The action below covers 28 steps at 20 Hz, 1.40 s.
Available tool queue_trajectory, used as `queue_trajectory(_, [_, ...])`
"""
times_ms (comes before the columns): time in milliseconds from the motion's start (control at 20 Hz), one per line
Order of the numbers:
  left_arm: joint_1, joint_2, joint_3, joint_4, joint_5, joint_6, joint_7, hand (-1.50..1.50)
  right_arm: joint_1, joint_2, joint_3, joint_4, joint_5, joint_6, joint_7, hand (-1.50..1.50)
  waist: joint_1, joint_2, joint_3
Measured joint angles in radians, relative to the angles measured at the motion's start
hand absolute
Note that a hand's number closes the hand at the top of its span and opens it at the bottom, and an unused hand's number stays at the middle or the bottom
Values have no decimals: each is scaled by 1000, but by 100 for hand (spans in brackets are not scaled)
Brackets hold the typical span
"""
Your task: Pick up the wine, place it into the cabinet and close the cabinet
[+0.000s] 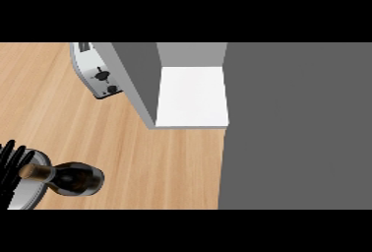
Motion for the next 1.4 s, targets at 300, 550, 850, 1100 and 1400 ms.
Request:
queue_trajectory(300, [-58,7,-7,112,-65,-26,-64,-150,-39,6,1,0,-1,-13,37,-150,-1,0,0])
queue_trajectory(550, [-77,8,-10,203,-110,-57,-132,-150,-43,17,18,-4,3,-19,44,-150,-1,0,-1])
queue_trajectory(850, [-107,14,-17,295,-172,-82,-216,-150,-25,14,-7,-2,0,5,31,-150,-2,0,1])
queue_trajectory(1100, [-118,20,-21,366,-213,-95,-280,-150,-17,26,14,-6,6,0,36,-150,-2,0,-1])
queue_trajectory(1400, [-159,16,-35,462,-275,-69,-350,-150,-9,25,7,-6,9,13,27,-150,-2,1,-2])
